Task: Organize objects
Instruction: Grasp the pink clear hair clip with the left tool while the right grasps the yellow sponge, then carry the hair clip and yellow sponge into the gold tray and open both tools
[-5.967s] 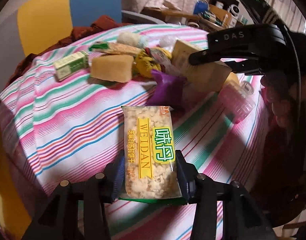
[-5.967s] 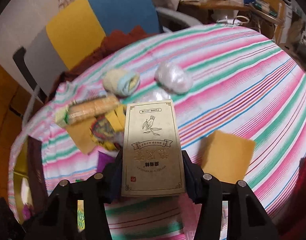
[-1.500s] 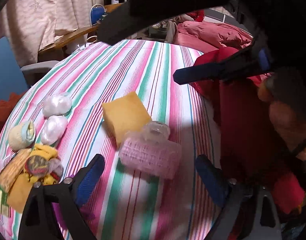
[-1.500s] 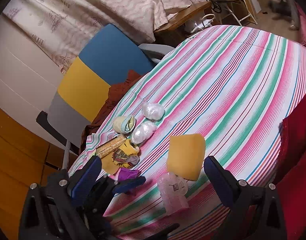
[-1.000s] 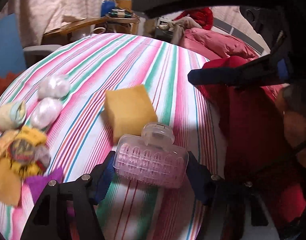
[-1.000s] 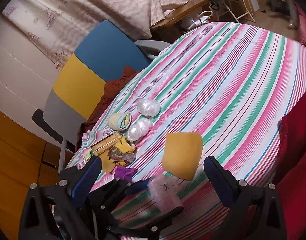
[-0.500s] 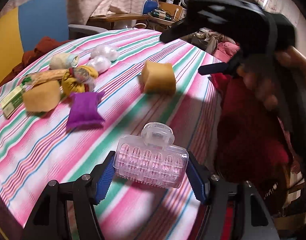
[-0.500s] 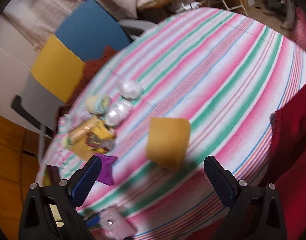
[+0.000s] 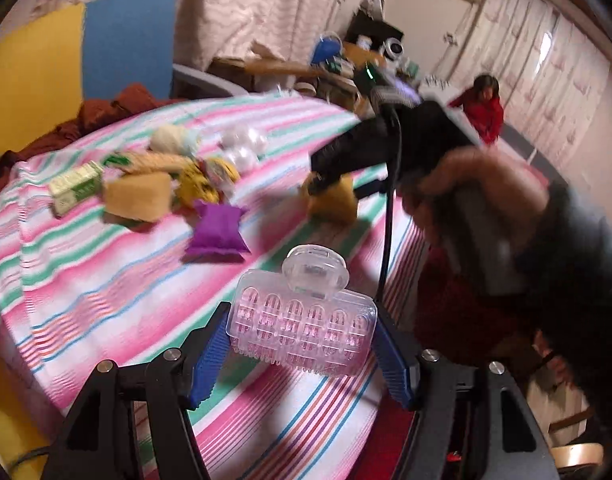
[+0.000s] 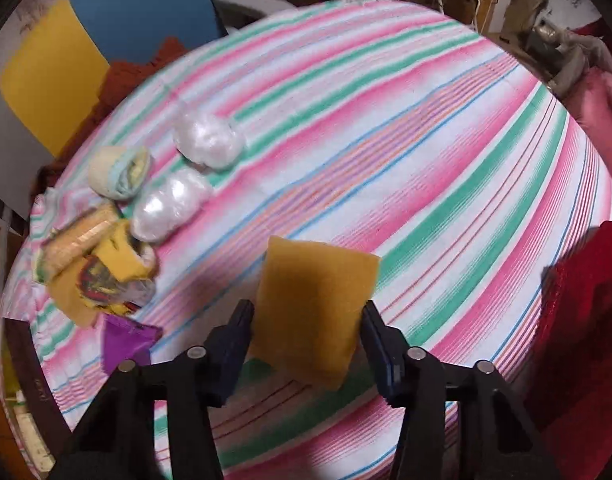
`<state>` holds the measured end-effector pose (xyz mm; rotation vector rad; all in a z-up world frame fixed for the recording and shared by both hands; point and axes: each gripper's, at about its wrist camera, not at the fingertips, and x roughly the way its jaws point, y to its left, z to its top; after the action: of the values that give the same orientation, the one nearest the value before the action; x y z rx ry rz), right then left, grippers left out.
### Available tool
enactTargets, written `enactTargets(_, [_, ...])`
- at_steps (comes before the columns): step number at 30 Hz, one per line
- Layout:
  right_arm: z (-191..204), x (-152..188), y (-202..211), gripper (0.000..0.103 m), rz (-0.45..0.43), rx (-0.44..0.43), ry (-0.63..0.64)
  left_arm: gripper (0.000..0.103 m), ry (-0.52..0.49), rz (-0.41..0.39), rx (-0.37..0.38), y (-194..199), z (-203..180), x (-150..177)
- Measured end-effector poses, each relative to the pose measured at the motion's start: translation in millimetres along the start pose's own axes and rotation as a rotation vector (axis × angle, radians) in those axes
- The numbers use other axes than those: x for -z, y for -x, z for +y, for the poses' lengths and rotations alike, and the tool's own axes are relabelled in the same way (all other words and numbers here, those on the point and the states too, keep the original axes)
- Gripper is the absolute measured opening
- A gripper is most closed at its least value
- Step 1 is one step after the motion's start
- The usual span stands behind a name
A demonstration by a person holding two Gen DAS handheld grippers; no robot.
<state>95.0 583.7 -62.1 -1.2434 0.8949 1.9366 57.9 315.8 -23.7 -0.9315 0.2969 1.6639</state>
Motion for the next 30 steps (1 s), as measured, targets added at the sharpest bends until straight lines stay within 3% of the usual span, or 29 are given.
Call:
enactTargets(4, [-7, 2, 19, 0.052, -0.102, -0.114, -0.019, 0.068, 0.052, -0.079, -0.017, 36, 8, -5])
enactTargets(9, [1, 7, 31, 0.052, -0.142, -0.221, 0.021, 0.068, 0.123, -0.156, -0.084, 79, 24, -4])
enactTargets(16, [20, 14, 50, 0.052, -0.187, -0.347, 0.088, 0.068, 0.274, -0.225, -0.275, 140, 72, 26])
enactTargets(30, [186, 110, 103, 0.054, -0.144, -0.575, 0.563, 0.068, 0.58, -0.317, -0.517, 235, 157, 123])
